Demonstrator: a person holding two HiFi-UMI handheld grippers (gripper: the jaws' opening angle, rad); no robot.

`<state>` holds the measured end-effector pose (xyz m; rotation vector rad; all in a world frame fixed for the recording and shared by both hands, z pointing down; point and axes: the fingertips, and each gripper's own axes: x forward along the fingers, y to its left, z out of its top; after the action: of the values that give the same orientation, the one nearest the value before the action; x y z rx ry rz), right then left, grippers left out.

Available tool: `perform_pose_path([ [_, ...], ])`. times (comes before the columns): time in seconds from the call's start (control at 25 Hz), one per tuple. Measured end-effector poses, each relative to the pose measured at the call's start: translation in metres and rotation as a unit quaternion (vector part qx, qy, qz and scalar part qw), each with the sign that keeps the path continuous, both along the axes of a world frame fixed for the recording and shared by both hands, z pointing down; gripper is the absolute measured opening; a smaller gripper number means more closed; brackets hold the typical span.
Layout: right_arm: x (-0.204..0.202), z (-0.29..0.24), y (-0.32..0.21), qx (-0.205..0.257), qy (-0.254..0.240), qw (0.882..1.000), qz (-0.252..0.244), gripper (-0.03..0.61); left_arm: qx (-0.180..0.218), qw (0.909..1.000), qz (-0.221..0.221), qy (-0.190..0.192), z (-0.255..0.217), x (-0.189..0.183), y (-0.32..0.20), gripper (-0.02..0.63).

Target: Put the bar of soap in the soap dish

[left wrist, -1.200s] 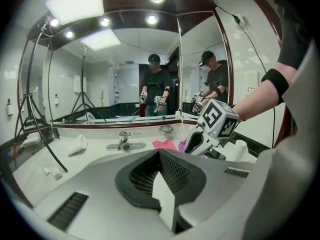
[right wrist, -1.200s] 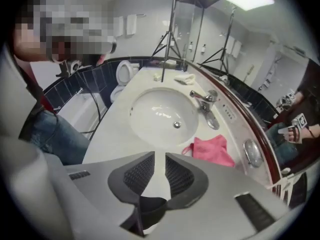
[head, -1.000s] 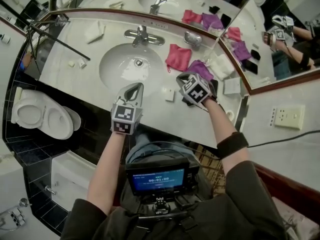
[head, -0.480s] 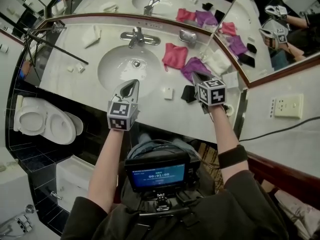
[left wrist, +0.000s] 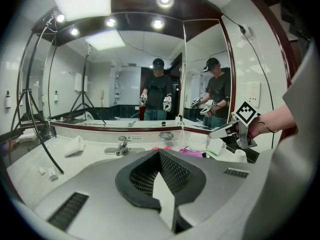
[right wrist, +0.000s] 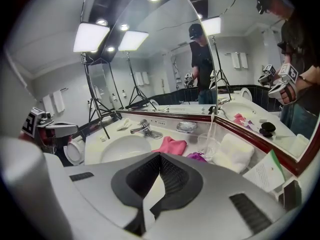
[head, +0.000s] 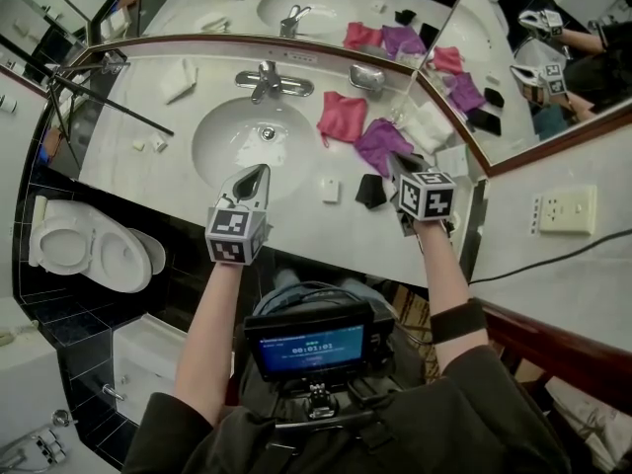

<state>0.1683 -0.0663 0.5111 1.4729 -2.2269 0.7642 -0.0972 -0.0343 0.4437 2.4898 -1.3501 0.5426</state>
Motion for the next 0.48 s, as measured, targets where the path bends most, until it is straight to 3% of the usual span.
perform_pose_path([
  [0.48,-0.0058,0.0075,0.0097,-0.011,-0.019,1.000,-0.008,0.017,0.021,0.9996,0.009,-0.019,-0.0068,0.0049,0.0002,0.003],
])
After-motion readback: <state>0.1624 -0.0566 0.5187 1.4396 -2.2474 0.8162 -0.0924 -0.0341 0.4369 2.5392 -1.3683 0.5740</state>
